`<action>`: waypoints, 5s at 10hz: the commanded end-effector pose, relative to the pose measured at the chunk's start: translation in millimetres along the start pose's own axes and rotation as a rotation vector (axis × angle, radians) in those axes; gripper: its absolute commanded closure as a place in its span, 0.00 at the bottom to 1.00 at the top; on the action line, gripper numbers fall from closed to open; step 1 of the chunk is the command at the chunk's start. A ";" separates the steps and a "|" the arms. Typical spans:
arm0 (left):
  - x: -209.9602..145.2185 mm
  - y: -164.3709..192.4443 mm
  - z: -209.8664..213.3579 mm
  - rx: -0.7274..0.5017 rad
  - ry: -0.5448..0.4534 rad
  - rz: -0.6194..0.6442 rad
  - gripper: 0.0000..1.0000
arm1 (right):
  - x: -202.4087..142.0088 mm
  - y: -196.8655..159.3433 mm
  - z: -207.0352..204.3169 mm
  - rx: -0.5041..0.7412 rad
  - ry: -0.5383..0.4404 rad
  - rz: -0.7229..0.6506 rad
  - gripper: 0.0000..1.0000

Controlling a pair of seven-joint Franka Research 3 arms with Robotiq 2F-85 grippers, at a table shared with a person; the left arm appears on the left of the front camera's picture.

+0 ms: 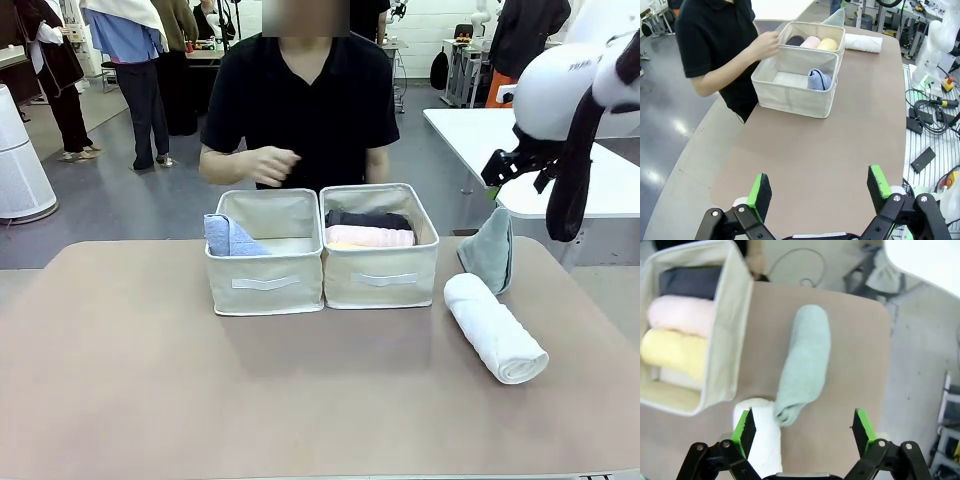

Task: Sort the towels based on their folding style.
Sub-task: Pick up another triangle-folded towel from the table and place it in the left Fabric basket.

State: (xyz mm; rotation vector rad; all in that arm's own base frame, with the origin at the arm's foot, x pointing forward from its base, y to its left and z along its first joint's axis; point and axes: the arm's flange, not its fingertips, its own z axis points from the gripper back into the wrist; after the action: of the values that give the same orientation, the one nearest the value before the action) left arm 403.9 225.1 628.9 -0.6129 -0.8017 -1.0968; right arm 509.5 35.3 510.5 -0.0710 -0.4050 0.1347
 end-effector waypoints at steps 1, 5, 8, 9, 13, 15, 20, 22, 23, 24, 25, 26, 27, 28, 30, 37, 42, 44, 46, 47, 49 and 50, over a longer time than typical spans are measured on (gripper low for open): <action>1.5 -0.7 2.0 -0.001 -0.001 -0.002 0.00 | 20.3 -2.5 -20.1 -0.117 0.064 -0.105 0.00; 1.5 -0.7 2.0 -0.001 -0.001 -0.002 0.00 | 28.2 -5.2 -54.6 -0.009 0.237 -0.157 0.00; 1.5 -0.7 2.0 -0.001 -0.001 -0.002 0.00 | 31.9 -7.9 -52.8 -0.009 0.205 -0.175 0.00; 1.5 -0.7 2.0 -0.001 -0.001 -0.002 0.00 | 34.4 -8.6 -48.0 -0.017 0.183 -0.181 0.00; 1.5 -0.7 2.0 -0.001 -0.001 -0.002 0.00 | 40.5 -3.2 -18.0 0.078 0.119 -0.181 0.00; 1.5 -0.7 2.0 -0.001 -0.001 -0.002 0.00 | 35.1 4.3 -24.5 0.102 0.157 -0.161 0.00; 1.5 -0.7 2.0 -0.001 -0.001 -0.002 0.00 | 30.8 6.8 -79.0 0.082 0.264 -0.167 0.00; 1.5 -0.7 2.0 -0.001 -0.001 -0.002 0.00 | 27.1 6.4 -94.7 0.079 0.300 -0.138 0.37; 1.5 -0.7 2.0 -0.001 -0.001 -0.002 0.00 | 27.3 4.6 -97.1 0.064 0.303 -0.138 0.54; 1.5 -0.7 2.0 -0.001 -0.001 -0.002 0.00 | 27.1 3.1 -96.8 0.068 0.305 -0.138 0.93; 1.5 -0.7 2.0 -0.001 -0.001 -0.002 0.00 | 26.5 1.7 -95.9 0.068 0.304 -0.138 1.00; 1.5 -0.7 2.0 -0.001 -0.001 -0.002 0.00 | 25.9 0.9 -95.1 0.069 0.305 -0.135 1.00; 1.5 -0.7 2.0 -0.001 -0.001 -0.002 0.00 | 26.5 0.3 -95.1 0.068 0.298 -0.132 1.00; 1.5 -0.7 2.0 -0.001 -0.001 -0.002 0.00 | 26.8 -1.1 -91.0 0.065 0.283 -0.120 0.93; 1.5 -0.7 2.0 -0.001 -0.001 -0.002 0.00 | 26.4 -4.8 -67.7 0.056 0.220 -0.089 1.00; 1.5 -0.7 2.0 -0.001 -0.001 -0.002 0.00 | -85.6 -130.5 121.8 0.190 0.080 0.001 0.92; 1.5 -0.7 2.0 -0.001 -0.001 -0.002 0.00 | -126.4 -182.3 132.5 0.257 -0.037 -0.094 0.92; 1.5 -0.7 2.0 -0.001 -0.001 -0.002 0.00 | -124.9 -186.7 144.8 0.212 0.027 -0.077 0.92; 1.5 -0.7 2.0 -0.001 -0.001 -0.002 0.00 | -124.9 -186.7 144.8 0.212 0.027 -0.077 0.92; 1.5 -0.7 2.0 -0.001 -0.001 -0.002 0.00 | -124.9 -186.7 144.8 0.212 0.027 -0.077 0.92; 1.5 -0.7 2.0 -0.001 -0.001 -0.002 0.00 | -124.9 -186.7 144.8 0.212 0.027 -0.077 0.92; 1.5 -0.7 2.0 -0.001 -0.001 -0.002 0.00 | -124.9 -186.7 144.8 0.212 0.027 -0.077 0.92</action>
State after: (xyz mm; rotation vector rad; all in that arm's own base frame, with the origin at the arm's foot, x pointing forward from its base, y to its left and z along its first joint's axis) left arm 404.4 225.9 629.3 -0.6110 -0.8008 -1.0960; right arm 360.6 -161.1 609.7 0.1632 -0.3709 0.0908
